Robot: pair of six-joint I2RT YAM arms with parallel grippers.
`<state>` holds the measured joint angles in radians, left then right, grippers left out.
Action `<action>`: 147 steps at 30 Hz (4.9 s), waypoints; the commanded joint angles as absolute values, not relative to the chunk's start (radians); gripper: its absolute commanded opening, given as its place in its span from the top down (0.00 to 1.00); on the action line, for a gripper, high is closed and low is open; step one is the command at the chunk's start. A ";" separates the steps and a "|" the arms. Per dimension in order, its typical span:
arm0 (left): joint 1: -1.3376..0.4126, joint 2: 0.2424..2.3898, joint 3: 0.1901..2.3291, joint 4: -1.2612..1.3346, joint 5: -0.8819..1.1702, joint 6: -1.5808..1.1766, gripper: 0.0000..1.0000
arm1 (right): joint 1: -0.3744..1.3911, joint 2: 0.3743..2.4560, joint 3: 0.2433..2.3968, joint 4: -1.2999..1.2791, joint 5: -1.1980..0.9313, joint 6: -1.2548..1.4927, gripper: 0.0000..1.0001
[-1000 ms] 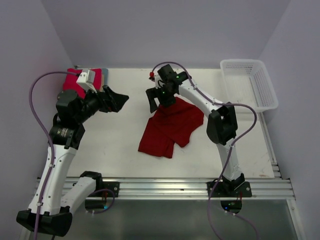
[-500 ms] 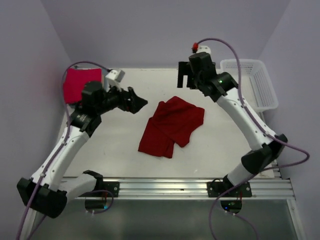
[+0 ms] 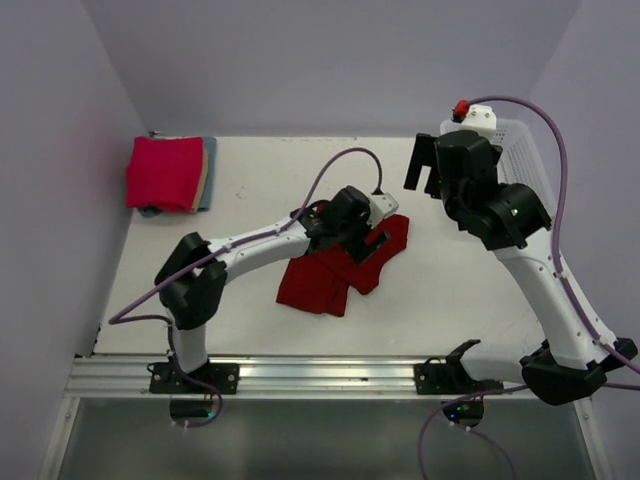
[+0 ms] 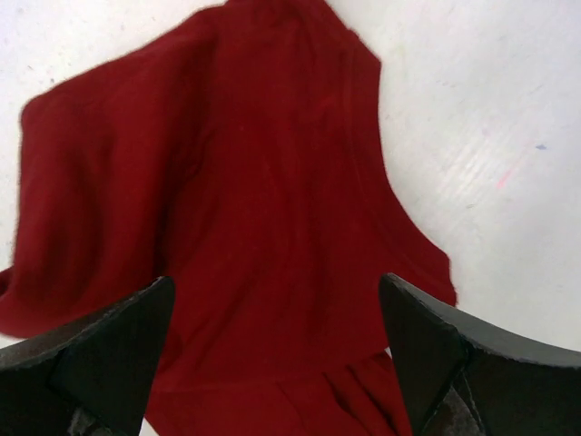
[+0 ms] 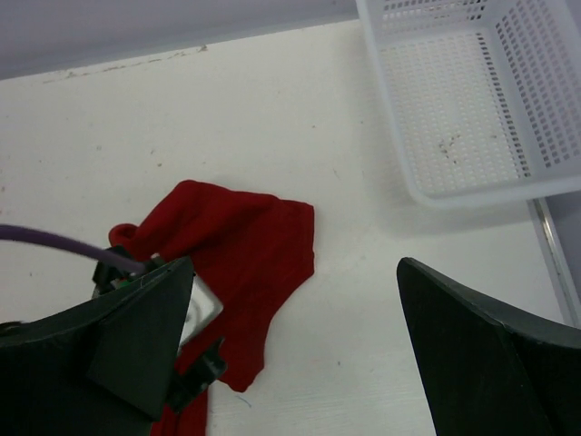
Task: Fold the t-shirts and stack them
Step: Flatten the tshirt out
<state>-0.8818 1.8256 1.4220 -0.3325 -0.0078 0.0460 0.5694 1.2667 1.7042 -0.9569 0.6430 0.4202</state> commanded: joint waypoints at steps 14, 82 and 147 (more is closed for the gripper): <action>-1.045 2.219 1.773 -0.365 -0.434 0.107 0.02 | 0.571 1.111 1.652 -1.011 0.673 0.411 0.01; -1.039 1.637 1.899 -0.712 -0.965 0.022 1.00 | 0.565 1.144 1.069 -0.554 -0.020 0.546 0.01; -1.015 1.674 1.161 -0.512 -0.512 -0.894 0.33 | 0.374 1.181 1.150 -0.680 -0.040 0.402 0.01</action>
<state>-1.0103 1.6711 1.1225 -0.5068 -0.4591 -0.8486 0.3790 1.1995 1.1118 -0.6712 -0.0441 0.4232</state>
